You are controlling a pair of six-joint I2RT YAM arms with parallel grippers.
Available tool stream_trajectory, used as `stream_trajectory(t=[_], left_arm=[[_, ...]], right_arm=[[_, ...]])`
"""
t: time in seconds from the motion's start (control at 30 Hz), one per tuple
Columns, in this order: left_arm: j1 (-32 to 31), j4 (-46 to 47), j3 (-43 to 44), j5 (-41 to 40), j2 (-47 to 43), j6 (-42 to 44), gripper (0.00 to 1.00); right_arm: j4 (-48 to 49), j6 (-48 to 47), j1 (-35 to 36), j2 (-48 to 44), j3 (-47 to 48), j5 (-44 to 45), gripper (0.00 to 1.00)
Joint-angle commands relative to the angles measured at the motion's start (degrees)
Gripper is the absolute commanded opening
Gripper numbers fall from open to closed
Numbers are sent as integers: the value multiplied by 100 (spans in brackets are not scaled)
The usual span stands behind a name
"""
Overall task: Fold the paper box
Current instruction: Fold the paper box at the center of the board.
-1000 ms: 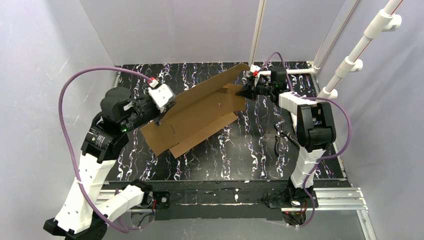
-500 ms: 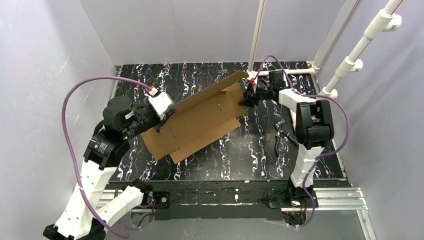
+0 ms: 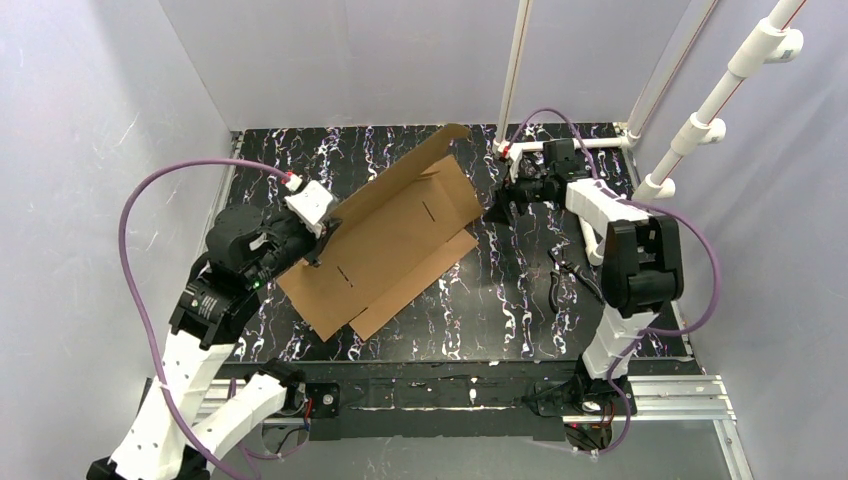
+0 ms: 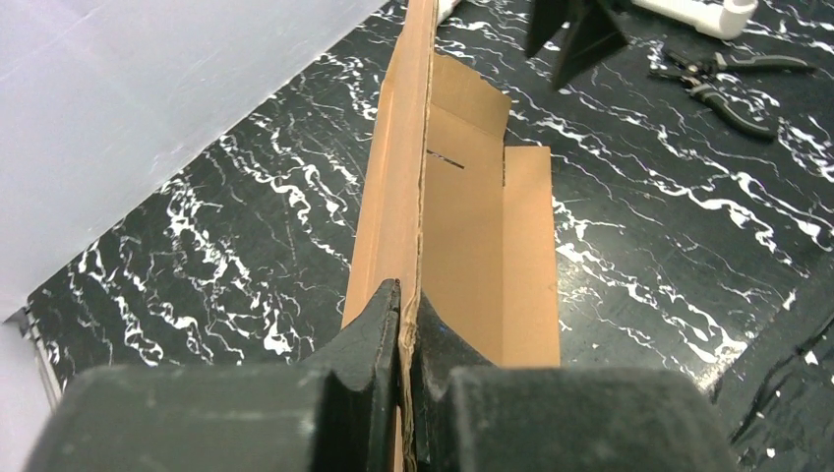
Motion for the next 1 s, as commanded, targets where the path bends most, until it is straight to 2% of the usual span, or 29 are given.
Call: stream_trajectory(t=[0.0, 0.1, 0.2, 0.3, 0.53, 0.8, 0.97], left_arm=[[-8, 247, -176, -611, -339, -525, 0], [-8, 500, -288, -567, -562, -633, 0], [-8, 823, -468, -220, -836, -486, 0], [-8, 1013, -618, 48, -1075, -327, 0], [-8, 1049, -596, 52, -1428, -480, 0], [-8, 1104, -630, -67, -1494, -645, 0], [-8, 1205, -626, -94, -1470, -712, 0]], right_arm=[[-676, 428, 2, -702, -103, 465, 85], [-429, 741, 1, -921, -533, 276, 92], [324, 1180, 1, -968, -1046, 10, 98], [1062, 1552, 2, -759, -1172, -175, 98], [2116, 2668, 72, 195, -685, -506, 98], [3691, 3641, 354, 170, -1548, -412, 96], [3893, 3684, 415, 268, -1738, -145, 94]])
